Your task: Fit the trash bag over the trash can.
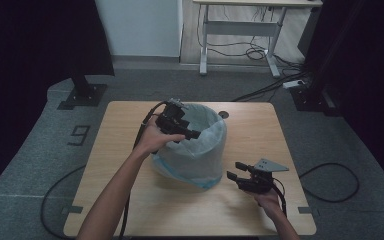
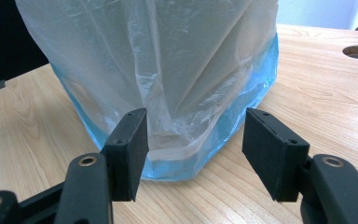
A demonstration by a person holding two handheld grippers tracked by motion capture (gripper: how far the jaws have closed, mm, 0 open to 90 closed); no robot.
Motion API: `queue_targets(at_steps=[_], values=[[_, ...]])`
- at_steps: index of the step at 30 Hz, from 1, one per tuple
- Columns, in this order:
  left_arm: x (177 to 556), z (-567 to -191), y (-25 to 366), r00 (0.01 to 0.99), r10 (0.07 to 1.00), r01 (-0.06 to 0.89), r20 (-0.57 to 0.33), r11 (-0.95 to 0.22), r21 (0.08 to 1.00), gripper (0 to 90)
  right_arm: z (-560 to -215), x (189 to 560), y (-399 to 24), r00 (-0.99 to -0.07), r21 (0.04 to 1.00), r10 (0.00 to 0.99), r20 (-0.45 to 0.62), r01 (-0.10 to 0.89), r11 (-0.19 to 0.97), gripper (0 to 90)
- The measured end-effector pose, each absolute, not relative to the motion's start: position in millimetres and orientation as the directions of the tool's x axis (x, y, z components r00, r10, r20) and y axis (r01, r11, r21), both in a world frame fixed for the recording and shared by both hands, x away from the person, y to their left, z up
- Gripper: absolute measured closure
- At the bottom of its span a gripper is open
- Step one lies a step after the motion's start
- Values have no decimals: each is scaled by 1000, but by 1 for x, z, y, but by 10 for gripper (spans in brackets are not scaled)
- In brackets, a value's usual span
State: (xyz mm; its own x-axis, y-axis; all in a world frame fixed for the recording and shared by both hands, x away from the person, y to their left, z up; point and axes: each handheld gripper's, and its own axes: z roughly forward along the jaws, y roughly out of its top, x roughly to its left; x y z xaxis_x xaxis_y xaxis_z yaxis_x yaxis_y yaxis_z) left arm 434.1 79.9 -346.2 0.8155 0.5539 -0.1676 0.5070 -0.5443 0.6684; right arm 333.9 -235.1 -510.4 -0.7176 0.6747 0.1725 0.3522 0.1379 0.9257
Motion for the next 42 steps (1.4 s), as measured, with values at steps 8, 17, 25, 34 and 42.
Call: queue_targets(at_steps=[8,17,25,34,42], values=[[433,-357,67,829,540,501,-145,-602,621,336,-513,334,-234,-718,921,674,172,359,148,396],[436,-364,53,841,523,505,-136,-671,543,368,-512,334,-235,-717,922,675,172,358,146,395],[436,-363,52,839,528,506,-132,-668,545,353,-513,334,-237,-714,921,678,174,361,144,395],[423,-348,78,830,539,483,-144,-564,670,345,-512,335,-239,-711,923,682,175,359,137,395],[404,-336,107,819,563,446,-116,-495,745,347,-512,335,-238,-709,922,683,174,360,140,394]])
